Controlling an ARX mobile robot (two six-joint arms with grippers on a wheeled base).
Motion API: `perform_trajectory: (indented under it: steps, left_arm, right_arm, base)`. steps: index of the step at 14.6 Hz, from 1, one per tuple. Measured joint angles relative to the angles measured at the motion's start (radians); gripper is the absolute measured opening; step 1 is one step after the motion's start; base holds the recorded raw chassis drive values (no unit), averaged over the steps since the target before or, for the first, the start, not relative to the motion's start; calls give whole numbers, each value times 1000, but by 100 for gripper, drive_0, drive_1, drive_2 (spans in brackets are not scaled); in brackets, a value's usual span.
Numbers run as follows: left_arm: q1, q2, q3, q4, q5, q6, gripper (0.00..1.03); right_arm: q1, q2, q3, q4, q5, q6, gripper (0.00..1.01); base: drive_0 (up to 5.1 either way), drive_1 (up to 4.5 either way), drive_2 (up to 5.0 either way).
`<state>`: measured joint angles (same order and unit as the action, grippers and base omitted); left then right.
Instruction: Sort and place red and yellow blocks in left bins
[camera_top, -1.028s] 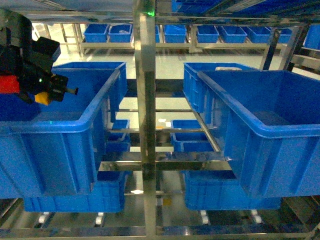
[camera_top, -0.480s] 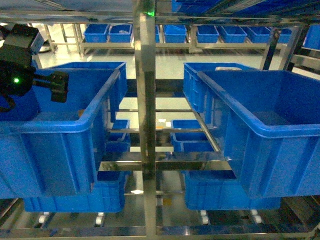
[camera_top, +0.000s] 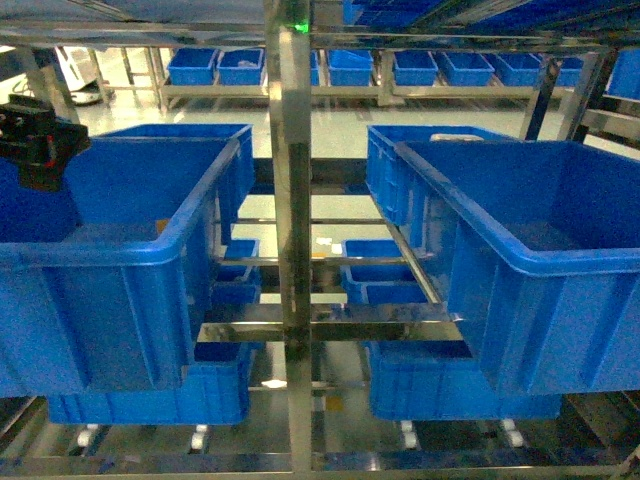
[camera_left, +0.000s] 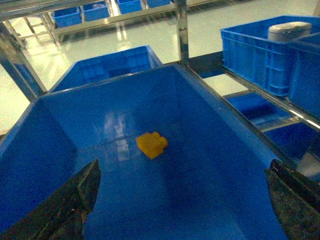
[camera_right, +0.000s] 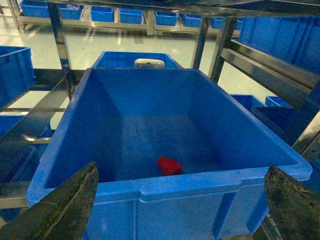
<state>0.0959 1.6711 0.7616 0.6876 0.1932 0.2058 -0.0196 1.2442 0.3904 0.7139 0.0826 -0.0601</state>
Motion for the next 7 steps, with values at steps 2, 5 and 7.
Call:
perform_trajectory:
  steps: [2, 5, 7]
  left_arm:
    - [-5, -127, -121, 11, -10, -18, 98]
    - [-26, -208, -200, 39, 8, -43, 98]
    - [-54, -311, -306, 98, 54, -89, 98]
  right_arm:
    - [0, 0, 0, 0, 0, 0, 98]
    - [0, 0, 0, 0, 0, 0, 98]
    - [0, 0, 0, 0, 0, 0, 98]
  base:
    - [0, 0, 0]
    - [0, 0, 0]
    - [0, 0, 0]
